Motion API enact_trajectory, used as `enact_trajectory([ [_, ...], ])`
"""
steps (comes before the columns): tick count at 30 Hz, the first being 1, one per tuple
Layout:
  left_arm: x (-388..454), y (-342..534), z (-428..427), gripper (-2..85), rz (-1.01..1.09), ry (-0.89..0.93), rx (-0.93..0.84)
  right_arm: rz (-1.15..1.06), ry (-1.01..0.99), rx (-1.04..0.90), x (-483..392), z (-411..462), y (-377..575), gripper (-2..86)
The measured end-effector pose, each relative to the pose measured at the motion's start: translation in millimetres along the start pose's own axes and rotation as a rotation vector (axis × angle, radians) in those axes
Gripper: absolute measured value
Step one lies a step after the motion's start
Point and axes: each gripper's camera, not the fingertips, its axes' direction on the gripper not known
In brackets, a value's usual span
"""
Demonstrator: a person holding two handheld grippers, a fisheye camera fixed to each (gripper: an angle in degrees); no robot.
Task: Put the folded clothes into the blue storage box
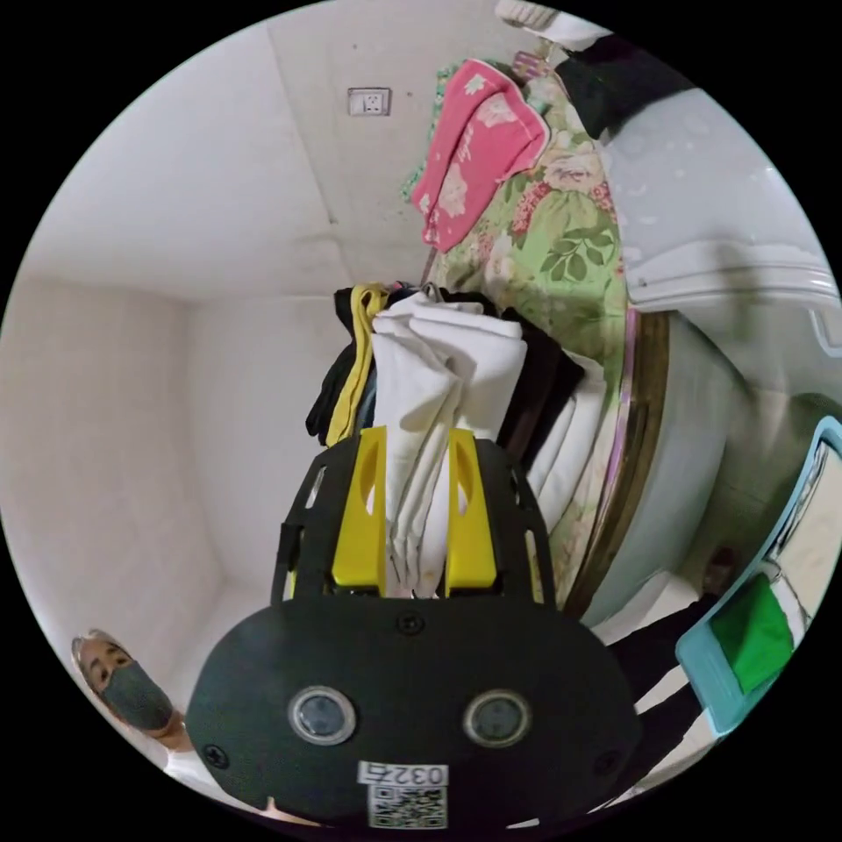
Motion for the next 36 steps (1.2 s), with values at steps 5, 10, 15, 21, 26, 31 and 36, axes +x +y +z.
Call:
enact_trajectory([
  [5, 37, 15, 20, 5.7, 0.200, -0.058, -0.063, 0.005, -0.021, 0.021, -6, 28, 18, 10.1],
  [10, 64, 35, 35, 5.5, 0.335, -0.136, -0.103, -0.058, 0.103, 0.023, -33, 49, 43, 9.8],
  [15, 71, 55, 48, 6.1, 0.363, -0.140, -0.164, -0.033, 0.148, 0.024, -37, 62, 67, 8.6],
  [21, 76, 75, 52, 8.7, 0.368, -0.093, -0.181, -0.038, 0.152, -0.035, -38, 88, 82, 8.8],
  [26, 83, 88, 52, 9.0, 0.392, -0.130, -0.179, -0.045, 0.109, -0.093, -47, 113, 88, 5.0],
  [31, 89, 97, 51, 10.3, 0.394, -0.231, -0.160, -0.200, 0.120, -0.142, -115, 128, 95, 2.4],
  [36, 102, 101, 45, 10.5, 0.422, -0.370, -0.086, -0.241, -0.041, -0.200, -163, 149, 102, 1.2],
])
